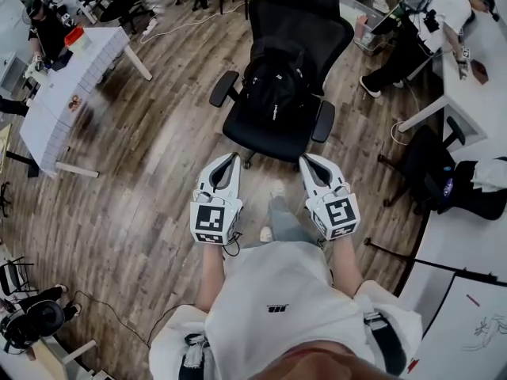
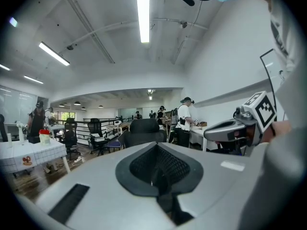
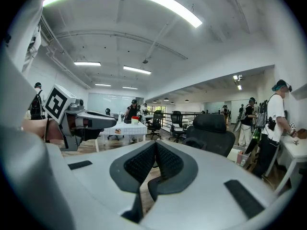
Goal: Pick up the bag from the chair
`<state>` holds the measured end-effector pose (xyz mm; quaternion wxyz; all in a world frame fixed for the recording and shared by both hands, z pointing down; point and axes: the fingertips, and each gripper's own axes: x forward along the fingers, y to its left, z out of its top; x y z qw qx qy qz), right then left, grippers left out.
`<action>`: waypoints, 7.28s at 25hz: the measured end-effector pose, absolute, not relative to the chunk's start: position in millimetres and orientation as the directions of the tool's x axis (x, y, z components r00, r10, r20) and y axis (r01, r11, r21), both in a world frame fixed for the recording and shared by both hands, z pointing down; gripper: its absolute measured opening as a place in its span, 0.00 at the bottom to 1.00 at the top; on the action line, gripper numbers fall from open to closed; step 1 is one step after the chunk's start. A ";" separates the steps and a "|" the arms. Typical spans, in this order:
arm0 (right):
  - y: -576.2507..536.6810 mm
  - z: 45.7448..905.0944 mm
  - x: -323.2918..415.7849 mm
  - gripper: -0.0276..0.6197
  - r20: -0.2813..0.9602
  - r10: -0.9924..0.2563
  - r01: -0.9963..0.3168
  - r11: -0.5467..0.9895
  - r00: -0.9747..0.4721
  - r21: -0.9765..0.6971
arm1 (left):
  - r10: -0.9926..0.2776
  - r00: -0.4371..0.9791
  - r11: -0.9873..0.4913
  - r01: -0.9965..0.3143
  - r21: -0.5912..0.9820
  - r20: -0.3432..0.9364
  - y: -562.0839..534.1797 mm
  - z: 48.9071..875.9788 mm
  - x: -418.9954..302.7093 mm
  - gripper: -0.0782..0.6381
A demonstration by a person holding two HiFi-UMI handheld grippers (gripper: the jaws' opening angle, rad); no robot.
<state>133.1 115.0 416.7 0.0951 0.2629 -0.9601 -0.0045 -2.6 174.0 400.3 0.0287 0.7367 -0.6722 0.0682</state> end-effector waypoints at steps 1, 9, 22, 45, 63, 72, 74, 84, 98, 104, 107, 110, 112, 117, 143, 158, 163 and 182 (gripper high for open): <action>107.5 417.3 129.6 0.04 0.179 -0.505 -0.503 0.862 -0.845 0.059 | -0.987 0.086 -0.094 -0.994 -0.049 0.137 167.1 400.8 -5.7 0.13; 41.9 423.5 101.7 0.04 0.187 -0.495 -0.494 0.868 -0.849 0.055 | -0.986 0.081 -0.088 -0.995 -0.037 0.145 102.2 408.9 -33.0 0.13; -83.4 439.6 57.2 0.04 0.232 -0.446 -0.451 0.892 -0.864 0.032 | -0.982 0.059 -0.061 -0.998 -0.008 0.178 -20.1 425.5 -71.4 0.13; -205.0 473.2 13.6 0.04 0.269 -0.483 -0.507 0.862 -0.833 -0.023 | -0.969 0.106 -0.112 -0.994 -0.016 0.225 -155.4 456.3 -125.9 0.13; -252.5 511.1 -35.9 0.07 0.335 -0.780 -0.832 0.555 -0.529 -0.023 | -0.826 0.496 -0.509 -0.860 0.024 0.265 -253.0 505.7 -192.4 0.13; -262.7 540.9 -26.2 0.08 0.377 -0.861 -0.927 0.374 -0.341 0.015 | -0.747 0.587 -0.604 -0.795 0.050 0.313 -283.9 547.3 -203.8 0.13; -265.2 551.0 -23.3 0.09 0.394 -0.861 -0.934 0.357 -0.321 0.019 | -0.733 0.596 -0.617 -0.786 0.048 0.328 -289.2 556.9 -203.8 0.13; -288.5 593.6 -4.3 0.13 0.470 -0.830 -0.936 0.352 -0.301 0.023 | -0.725 0.562 -0.596 -0.802 0.045 0.398 -313.5 595.2 -193.2 0.14; -318.5 667.4 11.6 0.31 0.579 -0.737 -0.911 0.412 -0.348 -0.023 | -0.708 0.469 -0.519 -0.853 0.061 0.529 -334.1 660.3 -189.8 0.31; -332.1 693.9 13.6 0.37 0.608 -0.713 -0.907 0.419 -0.350 -0.031 | -0.706 0.456 -0.512 -0.857 0.054 0.542 -351.2 679.0 -185.0 0.35; -337.9 703.5 12.8 0.39 0.620 -0.698 -0.899 0.436 -0.359 -0.030 | -0.689 0.460 -0.527 -0.849 0.049 0.561 -354.9 688.3 -180.5 0.40; -343.7 708.0 9.9 0.40 0.621 -0.691 -0.894 0.446 -0.370 -0.037 | -0.667 0.458 -0.531 -0.845 0.055 0.587 -355.7 701.0 -179.1 0.45; -347.8 710.5 8.9 0.39 0.619 -0.689 -0.893 0.449 -0.377 -0.044 | -0.671 0.441 -0.513 -0.857 0.056 0.596 -359.5 708.3 -179.0 0.45; -358.4 715.7 5.5 0.30 0.600 -0.709 -0.901 0.430 -0.371 -0.050 | -0.672 0.424 -0.490 -0.869 0.064 0.607 -368.2 720.7 -174.3 0.35; -354.2 685.2 -5.2 0.09 0.563 -0.703 -0.896 0.401 -0.435 -0.192 | -0.670 0.466 -0.497 -0.860 0.117 0.579 -364.6 694.7 -171.5 0.14; -325.3 643.6 -23.1 0.09 0.536 -0.705 -0.881 0.430 -0.464 -0.197 | -0.690 0.477 -0.527 -0.847 0.072 0.545 -341.9 652.8 -189.8 0.14; -316.4 618.4 -31.7 0.09 0.509 -0.726 -0.881 0.442 -0.463 -0.170 | -0.707 0.493 -0.541 -0.839 0.062 0.507 -332.8 628.3 -198.8 0.14; -285.9 486.3 -41.2 0.09 0.300 -0.845 -0.892 0.448 -0.443 -0.057 | -0.760 0.572 -0.604 -0.797 -0.008 0.307 -306.5 501.4 -208.0 0.14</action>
